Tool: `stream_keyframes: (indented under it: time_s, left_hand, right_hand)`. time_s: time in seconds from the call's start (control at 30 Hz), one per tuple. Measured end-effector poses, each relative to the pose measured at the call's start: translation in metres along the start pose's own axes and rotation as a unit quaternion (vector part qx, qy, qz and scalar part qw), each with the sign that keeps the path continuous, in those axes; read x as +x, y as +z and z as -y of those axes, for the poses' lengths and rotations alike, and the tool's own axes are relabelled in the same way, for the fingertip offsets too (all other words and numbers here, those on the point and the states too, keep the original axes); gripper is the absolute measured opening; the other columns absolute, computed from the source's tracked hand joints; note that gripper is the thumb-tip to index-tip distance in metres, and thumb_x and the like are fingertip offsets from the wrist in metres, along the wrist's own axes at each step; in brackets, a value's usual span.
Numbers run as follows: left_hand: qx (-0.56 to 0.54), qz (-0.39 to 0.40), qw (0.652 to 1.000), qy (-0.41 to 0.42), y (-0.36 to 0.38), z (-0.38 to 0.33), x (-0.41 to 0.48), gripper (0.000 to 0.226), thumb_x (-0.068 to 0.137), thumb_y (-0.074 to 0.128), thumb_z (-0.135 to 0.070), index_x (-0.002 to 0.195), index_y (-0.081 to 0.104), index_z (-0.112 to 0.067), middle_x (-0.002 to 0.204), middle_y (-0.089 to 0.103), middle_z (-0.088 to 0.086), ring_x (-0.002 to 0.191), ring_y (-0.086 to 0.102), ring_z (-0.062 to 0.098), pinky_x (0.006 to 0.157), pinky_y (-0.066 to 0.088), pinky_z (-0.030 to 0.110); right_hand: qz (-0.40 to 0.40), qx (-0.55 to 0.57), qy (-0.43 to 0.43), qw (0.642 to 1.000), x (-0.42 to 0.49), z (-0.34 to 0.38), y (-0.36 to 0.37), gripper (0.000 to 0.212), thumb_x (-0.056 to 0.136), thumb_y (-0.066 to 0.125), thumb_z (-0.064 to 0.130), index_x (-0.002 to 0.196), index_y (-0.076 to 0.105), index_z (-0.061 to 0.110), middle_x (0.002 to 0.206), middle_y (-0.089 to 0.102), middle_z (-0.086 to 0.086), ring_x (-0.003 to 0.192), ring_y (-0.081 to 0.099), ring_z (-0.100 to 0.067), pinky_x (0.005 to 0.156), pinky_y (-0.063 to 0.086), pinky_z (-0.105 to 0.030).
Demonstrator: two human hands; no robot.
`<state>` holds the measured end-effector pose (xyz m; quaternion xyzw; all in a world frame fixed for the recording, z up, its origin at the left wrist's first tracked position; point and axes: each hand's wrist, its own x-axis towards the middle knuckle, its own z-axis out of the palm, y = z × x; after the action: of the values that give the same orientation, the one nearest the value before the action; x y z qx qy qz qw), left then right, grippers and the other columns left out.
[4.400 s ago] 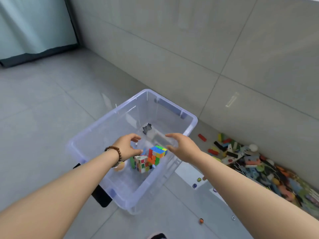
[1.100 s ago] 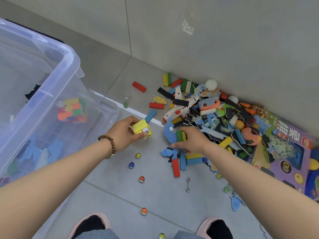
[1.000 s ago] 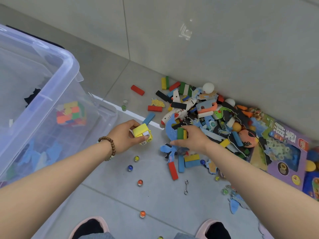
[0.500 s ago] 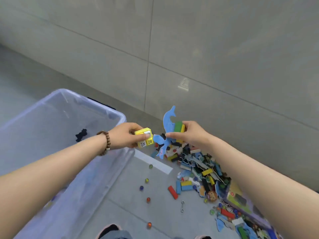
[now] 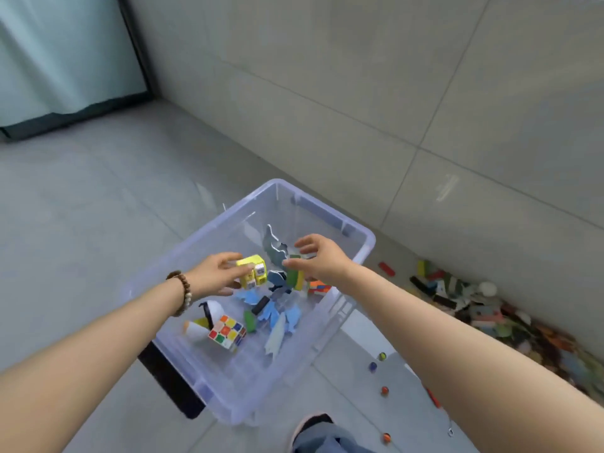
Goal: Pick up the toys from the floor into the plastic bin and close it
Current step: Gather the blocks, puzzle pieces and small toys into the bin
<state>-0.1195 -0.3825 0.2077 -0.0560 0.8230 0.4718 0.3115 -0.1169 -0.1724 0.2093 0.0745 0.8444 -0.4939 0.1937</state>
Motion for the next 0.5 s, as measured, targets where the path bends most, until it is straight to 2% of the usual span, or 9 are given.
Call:
stream_keyframes:
  time_s: [0.07, 0.2, 0.33, 0.5]
  left_hand:
    - [-0.018, -0.015, 1.0, -0.015, -0.003, 0.011, 0.005, 0.062, 0.088, 0.057, -0.036, 0.142, 0.035, -0.016, 0.137, 0.05, 0.006, 0.109, 0.056, 0.021, 0.093, 0.046, 0.034]
    - [0.021, 0.004, 1.0, 0.01, 0.007, 0.001, 0.011, 0.053, 0.088, 0.058, -0.039, 0.135, 0.043, -0.019, 0.135, 0.052, 0.0, 0.11, 0.057, 0.018, 0.092, 0.046, 0.031]
    - [0.055, 0.031, 0.994, 0.09, 0.041, -0.039, 0.012, 0.047, 0.088, 0.058, -0.036, 0.131, 0.049, -0.016, 0.131, 0.054, 0.002, 0.113, 0.054, 0.015, 0.085, 0.046, 0.024]
    - [0.073, 0.052, 0.979, 0.18, 0.112, -0.091, 0.02, 0.044, 0.087, 0.062, -0.032, 0.127, 0.053, -0.015, 0.13, 0.055, 0.002, 0.114, 0.053, 0.011, 0.091, 0.042, 0.022]
  right_hand:
    - [0.011, -0.01, 0.006, 1.0, -0.001, -0.003, 0.0, 0.057, 0.079, 0.073, 0.031, 0.129, 0.048, 0.019, 0.132, 0.046, 0.001, 0.111, 0.053, -0.018, 0.092, 0.051, -0.039]
    - [0.015, -0.05, 0.007, 0.999, -0.016, -0.022, -0.042, 0.054, 0.078, 0.075, 0.024, 0.127, 0.052, 0.022, 0.125, 0.051, 0.007, 0.116, 0.051, -0.014, 0.091, 0.043, -0.025]
    - [-0.016, -0.085, 0.037, 0.996, -0.045, -0.052, -0.104, 0.056, 0.076, 0.077, 0.023, 0.127, 0.054, 0.021, 0.128, 0.054, 0.003, 0.109, 0.053, -0.01, 0.09, 0.041, -0.022]
    - [-0.013, -0.127, 0.122, 0.984, -0.091, -0.101, -0.166, 0.06, 0.076, 0.076, 0.032, 0.13, 0.051, 0.025, 0.136, 0.049, 0.003, 0.124, 0.048, -0.015, 0.102, 0.039, -0.028]
